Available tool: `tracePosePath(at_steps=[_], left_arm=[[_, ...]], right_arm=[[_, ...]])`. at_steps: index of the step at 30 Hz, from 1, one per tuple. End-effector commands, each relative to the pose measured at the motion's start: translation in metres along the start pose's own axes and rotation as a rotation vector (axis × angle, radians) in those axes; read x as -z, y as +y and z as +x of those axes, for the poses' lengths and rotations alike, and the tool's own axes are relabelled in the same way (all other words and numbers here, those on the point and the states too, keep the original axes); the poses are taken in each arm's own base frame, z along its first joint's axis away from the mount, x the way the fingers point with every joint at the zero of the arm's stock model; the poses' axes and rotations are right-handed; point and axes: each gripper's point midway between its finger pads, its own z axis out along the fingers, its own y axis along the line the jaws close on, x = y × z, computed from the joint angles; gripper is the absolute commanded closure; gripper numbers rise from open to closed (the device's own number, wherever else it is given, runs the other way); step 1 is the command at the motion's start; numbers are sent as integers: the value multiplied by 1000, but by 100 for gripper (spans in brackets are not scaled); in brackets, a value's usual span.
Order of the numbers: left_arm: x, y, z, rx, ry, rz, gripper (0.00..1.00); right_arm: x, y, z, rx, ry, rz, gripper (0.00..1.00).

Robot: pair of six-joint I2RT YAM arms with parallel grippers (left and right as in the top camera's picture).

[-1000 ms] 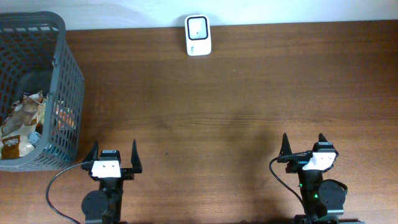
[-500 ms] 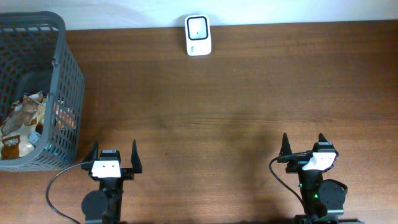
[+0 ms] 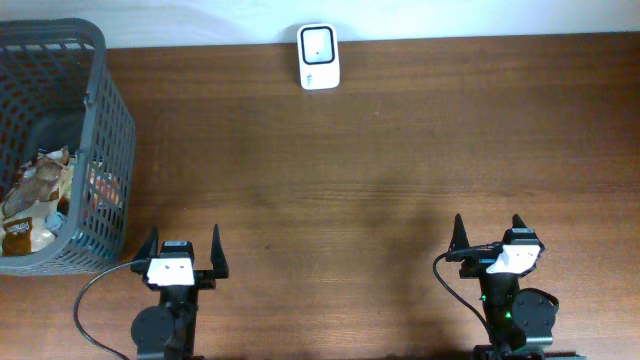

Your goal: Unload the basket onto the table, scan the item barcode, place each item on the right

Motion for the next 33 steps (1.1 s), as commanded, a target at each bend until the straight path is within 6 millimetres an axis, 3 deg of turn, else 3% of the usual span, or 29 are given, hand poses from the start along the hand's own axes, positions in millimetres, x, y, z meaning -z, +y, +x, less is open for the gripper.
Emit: tracePosePath(at_steps=[1, 15, 16, 17, 18, 19, 21, 22, 24, 27, 28, 29, 31, 33], left_arm=[[0, -1, 1, -16, 3, 1, 1], [0, 0, 0, -19, -2, -5, 1], [0, 5, -9, -18, -40, -32, 1], [2, -14, -26, 71, -106, 83, 1], [14, -59, -37, 170, -130, 369, 1], [34, -90, -58, 129, -215, 578, 1], [58, -96, -105, 41, -440, 642, 1], [78, -89, -143, -31, -620, 598, 1], [90, -64, -194, -80, -708, 426, 1], [78, -50, -218, -159, -397, 338, 1], [75, -50, -219, -190, -260, 353, 1], [74, -63, -221, -232, -103, 461, 1], [81, -81, -233, -186, 10, 607, 1], [63, -68, -249, -130, 105, 538, 1]], right_arm=[[0, -3, 3, -1, 2, 16, 2], [0, -3, 3, -1, 2, 16, 1], [0, -3, 3, -1, 2, 16, 2], [0, -3, 3, -1, 2, 16, 2], [0, -3, 3, -1, 2, 16, 2], [0, -3, 3, -1, 2, 16, 2], [0, -3, 3, -1, 2, 16, 2], [0, -3, 3, -1, 2, 16, 2], [0, -3, 3, -1, 2, 16, 2], [0, -3, 3, -1, 2, 16, 2], [0, -3, 3, -1, 2, 16, 2], [0, -3, 3, -1, 2, 16, 2], [0, -3, 3, -1, 2, 16, 2], [0, -3, 3, -1, 2, 16, 2]])
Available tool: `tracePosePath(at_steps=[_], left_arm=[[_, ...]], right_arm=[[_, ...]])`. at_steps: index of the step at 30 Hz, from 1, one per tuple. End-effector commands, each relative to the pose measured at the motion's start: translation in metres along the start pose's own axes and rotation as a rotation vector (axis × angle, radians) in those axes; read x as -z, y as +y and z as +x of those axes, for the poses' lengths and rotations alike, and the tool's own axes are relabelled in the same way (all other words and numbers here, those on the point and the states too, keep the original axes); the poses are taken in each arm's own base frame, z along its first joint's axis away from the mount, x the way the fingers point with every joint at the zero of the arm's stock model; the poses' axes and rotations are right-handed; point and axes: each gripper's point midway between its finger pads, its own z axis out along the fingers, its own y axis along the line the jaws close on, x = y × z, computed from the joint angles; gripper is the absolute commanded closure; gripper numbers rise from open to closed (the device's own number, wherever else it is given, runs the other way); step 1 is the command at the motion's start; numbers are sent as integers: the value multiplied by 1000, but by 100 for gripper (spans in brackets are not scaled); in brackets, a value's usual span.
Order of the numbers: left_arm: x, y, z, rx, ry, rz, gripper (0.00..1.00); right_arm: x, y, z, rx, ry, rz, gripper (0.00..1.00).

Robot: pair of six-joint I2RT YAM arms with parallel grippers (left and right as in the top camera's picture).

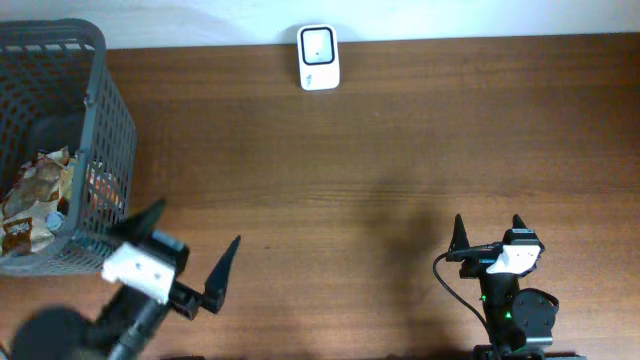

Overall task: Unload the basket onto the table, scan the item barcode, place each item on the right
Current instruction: 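Reach the left gripper into the grey basket toward the teal bottle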

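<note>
A white barcode scanner [319,43] stands at the table's far edge, near the middle. The items are snack packets [35,195] lying inside a grey mesh basket [112,120] at the far left. My left gripper [190,245] is open with nothing in it, turned at an angle, one finger close to the basket's near right corner. It looks large in the overhead view. At the near right, my right gripper [489,232] also stands open and holds nothing, far from both basket and scanner.
The brown wooden table [380,150] stretches between the basket and the right arm. A black cable [445,280] loops beside the right arm's base.
My left gripper has turned from pointing straight ahead to a slant toward the basket, and it has shifted left and looks larger. It is still open. The right arm has not moved.
</note>
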Motion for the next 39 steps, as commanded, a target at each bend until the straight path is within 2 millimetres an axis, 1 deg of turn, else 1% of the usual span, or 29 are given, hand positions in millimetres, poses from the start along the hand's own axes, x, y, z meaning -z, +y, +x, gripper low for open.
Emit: tracePosePath(at_steps=[1, 2, 3, 4, 6, 7, 9, 11, 13, 14, 15, 16, 18, 19, 21, 23, 24, 26, 27, 28, 32, 39], left_arm=[[-12, 31, -33, 58, 58, -79, 1], [-11, 69, -36, 197, 107, -272, 1], [-6, 101, -36, 306, 197, -443, 1], [-3, 116, -38, 338, 268, -518, 1], [-6, 153, -45, 372, 412, -681, 1], [-6, 163, -46, 417, 422, -733, 1], [17, 211, -49, 626, 346, -1029, 1], [39, 240, -48, 759, 240, -1189, 1], [66, 263, -39, 808, 216, -1303, 1], [98, 283, -19, 856, 242, -1433, 1], [113, 297, 8, 922, 307, -1491, 1], [108, 300, 35, 1009, 398, -1453, 1], [104, 299, 70, 1085, 550, -1439, 1], [102, 301, 80, 1099, 599, -1441, 1], [91, 309, 105, 1129, 693, -1424, 1], [75, 315, 128, 1153, 786, -1357, 1], [68, 317, 136, 1159, 819, -1317, 1], [47, 315, 158, 1215, 895, -1209, 1], [43, 312, 163, 1238, 918, -1184, 1], [38, 307, 174, 1273, 968, -1154, 1], [35, 304, 192, 1293, 1043, -1133, 1], [30, 280, 244, 1345, 1214, -1070, 1]], right_arm=[[0, -3, 3, -1, 4, 15, 2], [0, -3, 3, -1, 4, 15, 2], [0, -3, 3, -1, 4, 15, 2], [0, -3, 3, -1, 4, 15, 2], [0, -3, 3, -1, 4, 15, 1], [0, -3, 3, -1, 4, 15, 1], [0, -3, 3, -1, 4, 15, 2], [0, -3, 3, -1, 4, 15, 2], [0, -3, 3, -1, 4, 15, 2], [0, -3, 3, -1, 4, 15, 2], [0, -3, 3, -1, 4, 15, 2], [0, -3, 3, -1, 4, 15, 2], [0, -3, 3, -1, 4, 15, 2], [0, -3, 3, -1, 4, 15, 2], [0, -3, 3, -1, 4, 15, 2], [0, -3, 3, -1, 4, 15, 2], [0, -3, 3, -1, 4, 15, 2], [0, -3, 3, -1, 4, 15, 2], [0, -3, 3, -1, 4, 15, 2], [0, -3, 3, -1, 4, 15, 2], [0, -3, 3, -1, 4, 15, 2], [0, -3, 3, -1, 4, 15, 2]])
